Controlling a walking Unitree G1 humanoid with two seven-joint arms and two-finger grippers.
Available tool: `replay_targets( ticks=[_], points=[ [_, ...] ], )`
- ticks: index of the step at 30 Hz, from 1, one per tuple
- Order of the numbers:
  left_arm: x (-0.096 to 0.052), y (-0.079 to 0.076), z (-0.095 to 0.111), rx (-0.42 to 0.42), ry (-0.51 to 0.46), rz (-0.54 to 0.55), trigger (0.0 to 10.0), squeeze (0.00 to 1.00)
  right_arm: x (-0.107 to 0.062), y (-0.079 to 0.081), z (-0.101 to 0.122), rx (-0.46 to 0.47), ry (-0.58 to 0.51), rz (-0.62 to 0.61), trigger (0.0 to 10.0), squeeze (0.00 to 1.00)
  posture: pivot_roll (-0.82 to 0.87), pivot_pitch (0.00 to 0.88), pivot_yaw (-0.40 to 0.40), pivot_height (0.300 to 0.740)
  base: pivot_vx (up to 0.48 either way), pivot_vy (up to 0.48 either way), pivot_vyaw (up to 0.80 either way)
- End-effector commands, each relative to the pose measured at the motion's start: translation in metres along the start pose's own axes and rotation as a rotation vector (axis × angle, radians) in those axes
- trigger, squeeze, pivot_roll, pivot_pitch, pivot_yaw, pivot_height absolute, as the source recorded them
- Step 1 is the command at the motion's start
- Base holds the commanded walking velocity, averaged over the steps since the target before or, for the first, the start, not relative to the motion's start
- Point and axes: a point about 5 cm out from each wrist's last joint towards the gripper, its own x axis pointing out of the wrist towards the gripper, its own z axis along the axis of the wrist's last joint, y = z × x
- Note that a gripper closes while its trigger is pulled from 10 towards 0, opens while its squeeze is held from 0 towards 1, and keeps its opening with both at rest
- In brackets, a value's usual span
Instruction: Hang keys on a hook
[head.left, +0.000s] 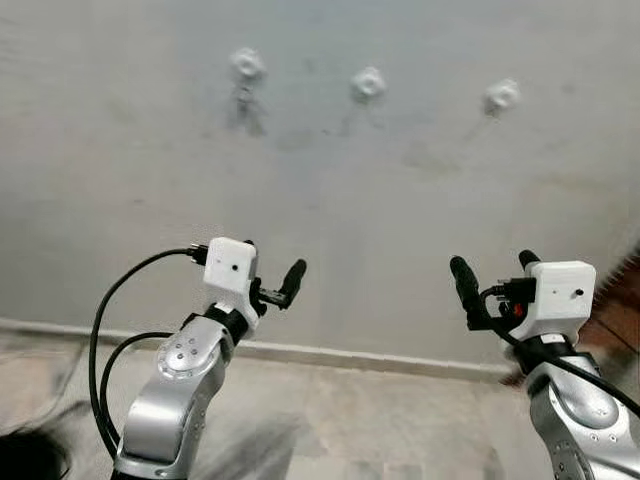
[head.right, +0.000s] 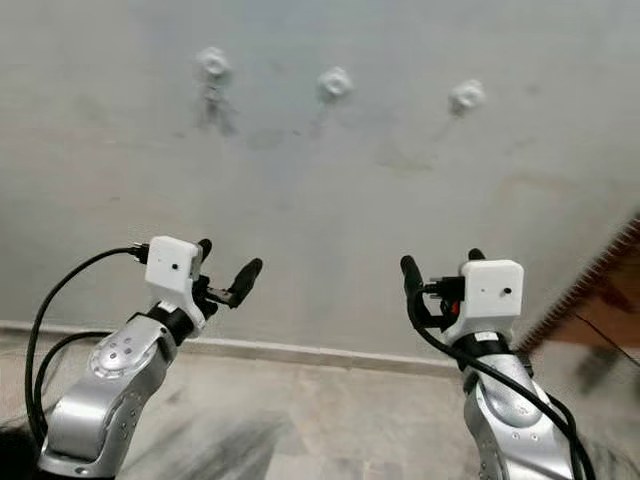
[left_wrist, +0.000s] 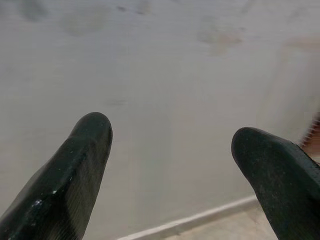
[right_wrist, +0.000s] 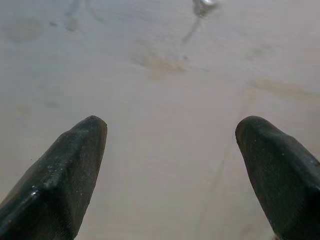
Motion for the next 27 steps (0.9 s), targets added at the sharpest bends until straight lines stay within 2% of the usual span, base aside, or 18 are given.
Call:
replay_targets(
  ticks=[1, 3, 27],
  points=[
    [-0.0007, 0.0004, 0.0039, 0.007, -0.012, 0.000, 10.0, 0.00, 0.0007, 0.0014, 0.0041, -0.002, -0.014, 0.013, 10.0, 0.00, 0.06, 0.023, -0.095, 0.740, 0.000, 0.000, -0.79],
    [0.0000, 0.0010, 0.0041, 0.011, -0.011, 0.006, 10.0, 0.00, 0.0014, 0.0014, 0.0042, -0.001, -0.016, 0.014, 10.0, 0.00, 0.06, 0.023, -0.095, 0.740, 0.000, 0.000, -0.78],
    [-0.0008, 0.0002, 0.0059, 0.011, -0.019, 0.016, 10.0, 0.00, 0.0023, 0.0037, 0.0033, -0.007, -0.015, 0.036, 10.0, 0.00, 0.08, 0.035, -0.108, 0.740, 0.000, 0.000, 0.00]
  ],
)
